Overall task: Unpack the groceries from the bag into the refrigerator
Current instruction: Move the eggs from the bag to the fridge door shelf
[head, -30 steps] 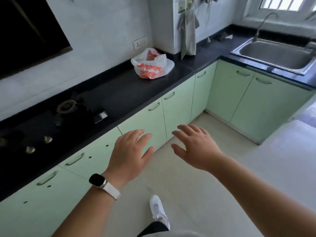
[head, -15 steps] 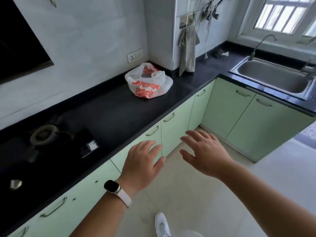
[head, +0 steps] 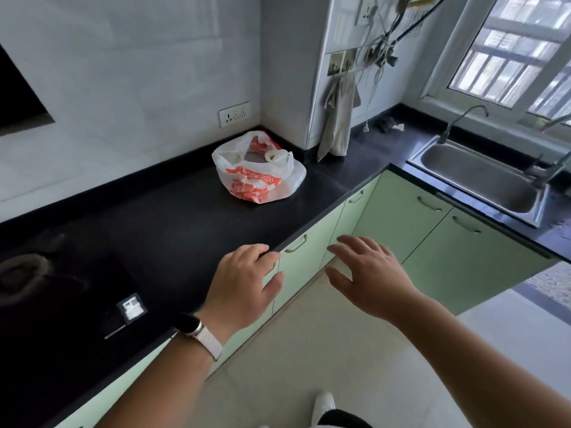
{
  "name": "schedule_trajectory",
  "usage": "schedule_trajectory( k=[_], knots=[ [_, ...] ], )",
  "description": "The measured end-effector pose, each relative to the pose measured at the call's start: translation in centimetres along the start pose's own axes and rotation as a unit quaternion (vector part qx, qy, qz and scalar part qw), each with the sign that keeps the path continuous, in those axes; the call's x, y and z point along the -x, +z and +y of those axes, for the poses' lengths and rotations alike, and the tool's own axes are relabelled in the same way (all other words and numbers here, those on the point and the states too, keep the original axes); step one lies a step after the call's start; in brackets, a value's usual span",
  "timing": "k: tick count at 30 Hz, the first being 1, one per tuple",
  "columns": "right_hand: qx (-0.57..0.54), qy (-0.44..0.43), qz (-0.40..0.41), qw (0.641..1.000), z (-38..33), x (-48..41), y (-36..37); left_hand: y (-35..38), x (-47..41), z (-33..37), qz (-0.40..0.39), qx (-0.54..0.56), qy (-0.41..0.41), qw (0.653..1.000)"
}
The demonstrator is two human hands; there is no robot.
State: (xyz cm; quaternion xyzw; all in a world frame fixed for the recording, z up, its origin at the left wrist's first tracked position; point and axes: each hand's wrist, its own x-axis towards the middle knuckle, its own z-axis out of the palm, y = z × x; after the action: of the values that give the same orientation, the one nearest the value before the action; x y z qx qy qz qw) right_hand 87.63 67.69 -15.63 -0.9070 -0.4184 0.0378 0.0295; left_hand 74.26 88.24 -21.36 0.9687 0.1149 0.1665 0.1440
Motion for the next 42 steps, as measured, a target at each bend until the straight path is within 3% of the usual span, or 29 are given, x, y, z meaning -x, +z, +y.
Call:
schedule_trajectory(
  k=[10, 24, 36, 42],
  knots=[
    [-0.041, -0.024, -0.017, 0.999, 5.9, -9.7, 3.1, 3.7, -7.7, -1.7, -0.035, -0.026, -0.034, 0.998],
    [-0.077, -0.08, -0.031, 0.993, 20.9, -27.3, 1.5, 9.0, -27.7, 1.0, -0.074, -0.053, -0.093, 0.992],
    [-0.097, -0.103, -0.064, 0.988, 21.7, -35.0, 2.6, 9.8, -33.7, -4.4, -0.062, -0.041, -0.139, 0.987],
    [-0.081, -0.113, -0.044, 0.989, 19.1, -38.9, 1.8, 10.2, -36.1, -9.1, -0.053, -0.064, -0.154, 0.985]
  ],
)
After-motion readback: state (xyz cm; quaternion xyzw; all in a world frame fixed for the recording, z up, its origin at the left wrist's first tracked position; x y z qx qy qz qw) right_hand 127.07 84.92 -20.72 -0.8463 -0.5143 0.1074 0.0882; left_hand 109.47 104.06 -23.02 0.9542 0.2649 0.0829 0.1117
